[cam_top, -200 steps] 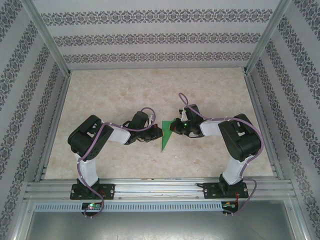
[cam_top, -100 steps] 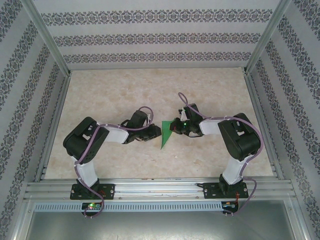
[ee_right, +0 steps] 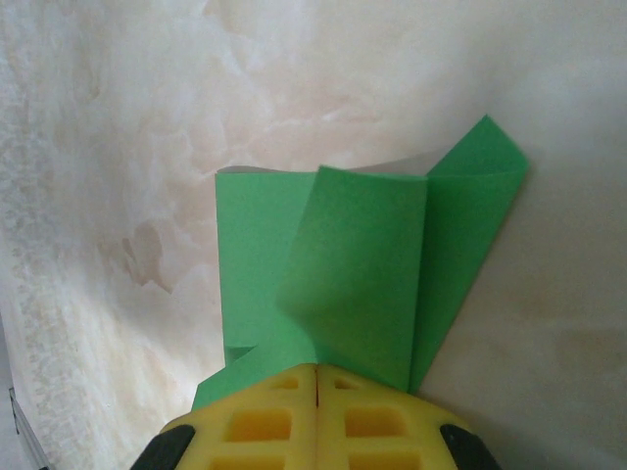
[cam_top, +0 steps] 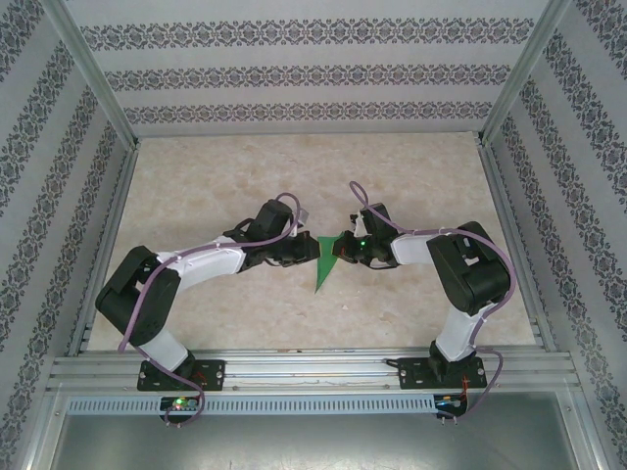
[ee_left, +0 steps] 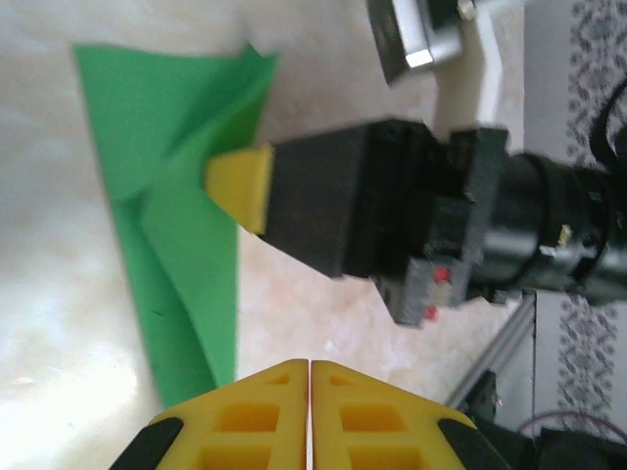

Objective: Fold a paper plane with a square sheet of paper (fold left side to right side)
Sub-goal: Fold the wing for the fifth time at the center of the table.

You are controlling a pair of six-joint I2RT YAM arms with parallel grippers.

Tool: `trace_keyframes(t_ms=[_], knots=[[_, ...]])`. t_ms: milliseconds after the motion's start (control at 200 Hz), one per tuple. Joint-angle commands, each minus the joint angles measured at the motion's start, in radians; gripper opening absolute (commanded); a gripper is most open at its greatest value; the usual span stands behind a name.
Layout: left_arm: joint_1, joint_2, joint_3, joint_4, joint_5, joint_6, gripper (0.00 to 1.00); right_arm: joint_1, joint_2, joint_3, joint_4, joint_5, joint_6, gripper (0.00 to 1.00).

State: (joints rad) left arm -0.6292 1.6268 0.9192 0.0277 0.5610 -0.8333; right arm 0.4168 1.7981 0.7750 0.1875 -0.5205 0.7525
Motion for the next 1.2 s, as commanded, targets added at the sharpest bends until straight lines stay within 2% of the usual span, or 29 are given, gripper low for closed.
trace_keyframes(t_ms=[0, 430, 1199], knots=[[-0.032, 0.038, 0.040, -0.074, 0.068, 0.014, 0.09, 0.016, 0.061, -0.042, -0.091, 0.039, -0.027, 0.00], [-0.055, 0.162, 0.070, -0.066, 0.075, 0.023, 0.09, 0.017, 0.066, -0.036, -0.103, 0.039, -0.038, 0.00], [-0.055, 0.220, 0.005, -0.057, 0.029, 0.027, 0.09, 0.027, 0.070, -0.023, -0.122, 0.043, -0.045, 0.00]])
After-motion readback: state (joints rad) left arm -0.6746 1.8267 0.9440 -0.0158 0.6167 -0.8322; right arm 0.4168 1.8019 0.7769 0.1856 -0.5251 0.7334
